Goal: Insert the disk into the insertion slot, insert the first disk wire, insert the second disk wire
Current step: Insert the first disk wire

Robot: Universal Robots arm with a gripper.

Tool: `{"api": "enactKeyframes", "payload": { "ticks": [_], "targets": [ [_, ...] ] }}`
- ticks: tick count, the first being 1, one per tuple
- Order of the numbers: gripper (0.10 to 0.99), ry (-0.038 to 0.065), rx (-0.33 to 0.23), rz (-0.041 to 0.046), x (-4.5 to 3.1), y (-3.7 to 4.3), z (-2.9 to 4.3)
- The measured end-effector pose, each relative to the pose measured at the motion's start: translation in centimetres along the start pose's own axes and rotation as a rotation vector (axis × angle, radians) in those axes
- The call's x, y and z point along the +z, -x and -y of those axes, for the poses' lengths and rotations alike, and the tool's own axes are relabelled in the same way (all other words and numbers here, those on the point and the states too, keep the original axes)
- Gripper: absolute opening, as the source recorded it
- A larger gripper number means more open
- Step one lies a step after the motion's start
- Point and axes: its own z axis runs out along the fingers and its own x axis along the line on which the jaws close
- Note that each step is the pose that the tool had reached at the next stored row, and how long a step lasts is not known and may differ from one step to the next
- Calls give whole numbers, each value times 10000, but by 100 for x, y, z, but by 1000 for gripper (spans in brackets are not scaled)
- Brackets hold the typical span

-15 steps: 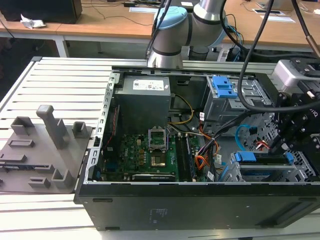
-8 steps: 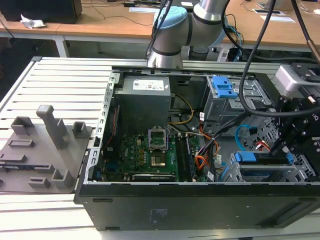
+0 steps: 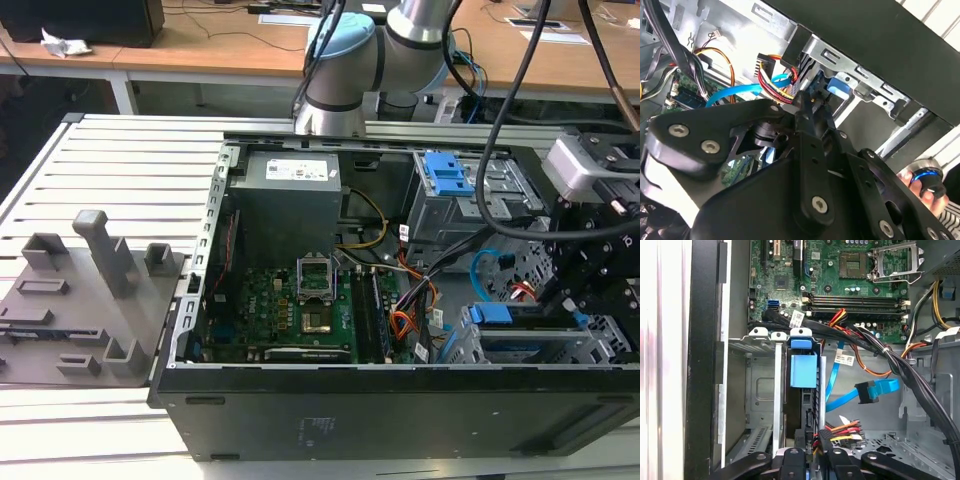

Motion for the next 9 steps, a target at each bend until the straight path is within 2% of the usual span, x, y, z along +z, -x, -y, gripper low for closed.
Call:
{"api": "enactKeyframes", "payload": {
  "ticks": [1, 6, 7, 9],
  "targets": [
    [239, 0, -1, 2, -29, 0, -1],
    [239, -1, -1, -12, -285, 19, -12],
    [227, -1, -1, -17, -329, 22, -14],
    [106, -1, -1, -29, -463, 29, -20]
  ]
}}
